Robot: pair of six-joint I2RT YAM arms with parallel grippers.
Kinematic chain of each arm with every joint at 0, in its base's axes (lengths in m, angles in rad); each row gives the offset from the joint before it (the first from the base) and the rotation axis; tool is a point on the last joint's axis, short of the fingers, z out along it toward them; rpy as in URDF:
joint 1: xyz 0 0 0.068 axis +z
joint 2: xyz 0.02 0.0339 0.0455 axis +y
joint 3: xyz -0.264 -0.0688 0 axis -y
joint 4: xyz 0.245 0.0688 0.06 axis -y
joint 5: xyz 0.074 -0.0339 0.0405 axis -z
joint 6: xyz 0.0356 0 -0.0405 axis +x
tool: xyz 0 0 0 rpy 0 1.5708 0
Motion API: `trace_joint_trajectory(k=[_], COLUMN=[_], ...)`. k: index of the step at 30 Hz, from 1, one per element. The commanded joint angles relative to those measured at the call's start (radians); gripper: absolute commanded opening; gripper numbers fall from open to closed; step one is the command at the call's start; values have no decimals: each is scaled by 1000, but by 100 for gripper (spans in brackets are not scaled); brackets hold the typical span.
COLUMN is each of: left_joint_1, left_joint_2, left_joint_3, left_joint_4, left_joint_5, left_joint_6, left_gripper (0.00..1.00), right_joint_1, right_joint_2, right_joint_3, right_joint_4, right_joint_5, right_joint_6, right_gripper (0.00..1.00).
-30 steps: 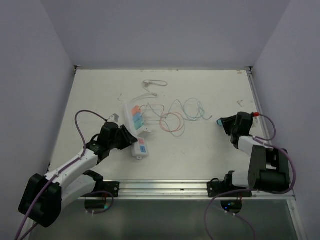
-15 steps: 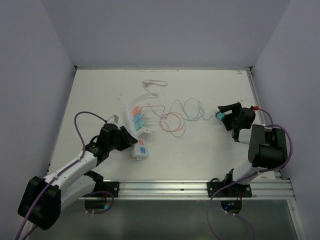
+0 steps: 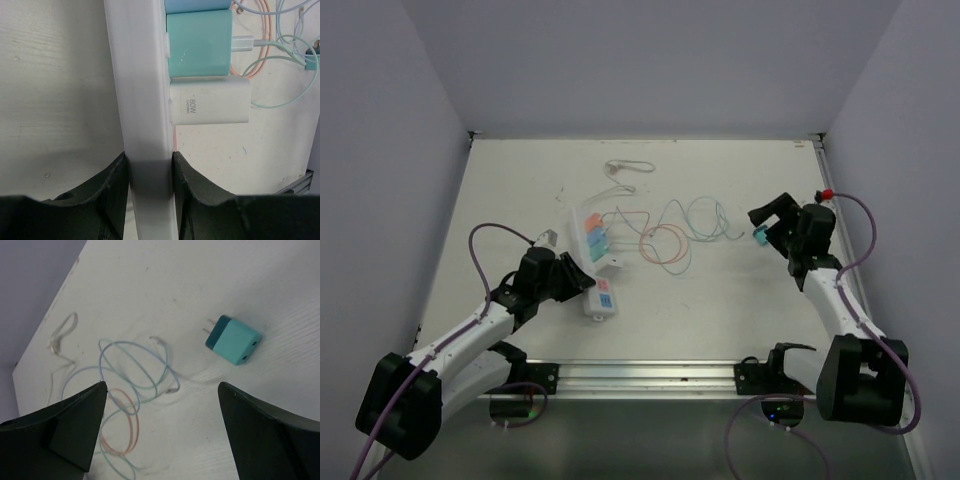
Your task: Pull the plug off the socket
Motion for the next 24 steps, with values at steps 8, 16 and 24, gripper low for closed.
trace_joint_trajectory(k=[8, 16, 24], left_joint_1=[4, 4, 4], left_joint_2=[3, -19, -39], left_joint_3=[-25, -41, -59], left_joint_4=[-22, -29, -32], left_joint_5=[17, 31, 46], left_joint_6=[51, 45, 42], left_gripper=[0, 0, 0], right_joint_1=[609, 895, 1021], right_joint_2=[-128, 93, 275], right_joint_3=[31, 139, 280], right_joint_4=[-5, 65, 42], right_joint_5=[-6, 48, 99], right_joint_6=[2, 45, 47], right_gripper=[96, 99, 99])
